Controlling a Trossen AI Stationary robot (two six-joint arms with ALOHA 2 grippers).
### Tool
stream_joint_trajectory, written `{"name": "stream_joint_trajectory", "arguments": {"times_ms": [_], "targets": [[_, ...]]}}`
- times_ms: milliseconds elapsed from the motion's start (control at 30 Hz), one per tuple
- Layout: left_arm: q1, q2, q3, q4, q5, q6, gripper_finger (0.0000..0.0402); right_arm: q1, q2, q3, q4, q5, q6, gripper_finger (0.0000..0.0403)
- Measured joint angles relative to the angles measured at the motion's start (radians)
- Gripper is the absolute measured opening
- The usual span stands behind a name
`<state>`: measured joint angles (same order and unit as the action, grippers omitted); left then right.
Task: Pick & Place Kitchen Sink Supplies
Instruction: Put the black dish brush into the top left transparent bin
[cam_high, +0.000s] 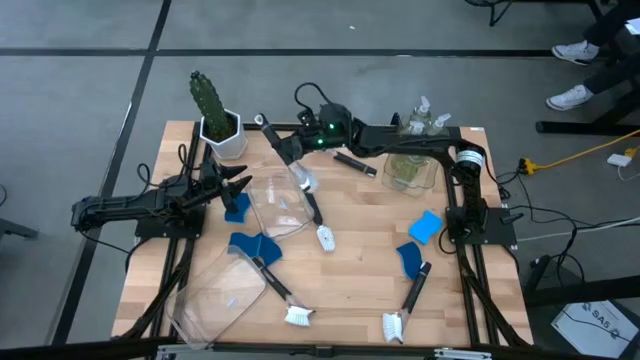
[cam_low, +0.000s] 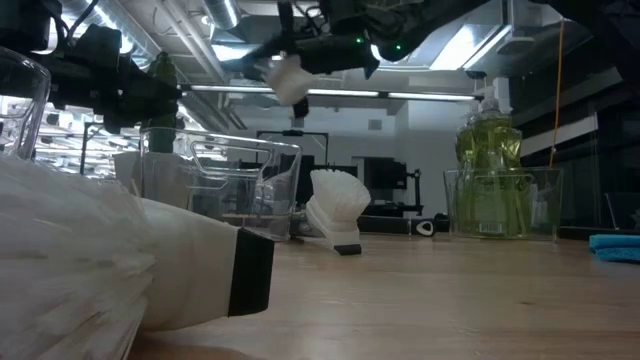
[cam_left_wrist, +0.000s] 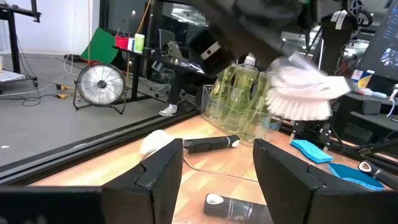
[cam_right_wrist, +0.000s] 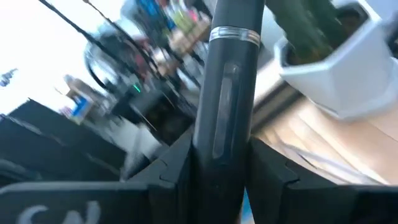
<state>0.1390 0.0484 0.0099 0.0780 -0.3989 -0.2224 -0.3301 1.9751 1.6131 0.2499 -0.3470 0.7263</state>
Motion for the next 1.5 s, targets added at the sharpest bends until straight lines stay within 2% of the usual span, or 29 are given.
{"name": "stream_joint_trajectory", "arguments": {"times_ms": [133, 300, 500, 833, 1167, 1500], "targets": [[0.000, 0.000, 0.000, 0.000, 0.000, 0.000, 0.0190, 0.032, 0.000, -0.059, 0.154, 0.100, 0.055, 0.0113], [0.000, 0.000, 0.000, 0.000, 0.000, 0.000, 0.0191, 0.070, 0.000, -0.106, 0.175, 0.221, 0.107, 0.0114], [0.000, 0.000, 0.000, 0.000, 0.000, 0.000, 0.0190, 0.106, 0.000, -0.154, 0.173, 0.306, 0.125, 0.0125], [0.000, 0.000, 0.000, 0.000, 0.000, 0.000, 0.0190, 0.146, 0.000, -0.199, 0.122, 0.387, 0.127, 0.0122], [0.000, 0.000, 0.000, -0.001, 0.000, 0.000, 0.0191, 0.173, 0.054, -0.198, 0.133, 0.433, 0.112, 0.0152], [0.000, 0.000, 0.000, 0.000, 0.000, 0.000, 0.0191, 0.177, 0.061, -0.198, 0.134, 0.424, 0.157, 0.0151]]}}
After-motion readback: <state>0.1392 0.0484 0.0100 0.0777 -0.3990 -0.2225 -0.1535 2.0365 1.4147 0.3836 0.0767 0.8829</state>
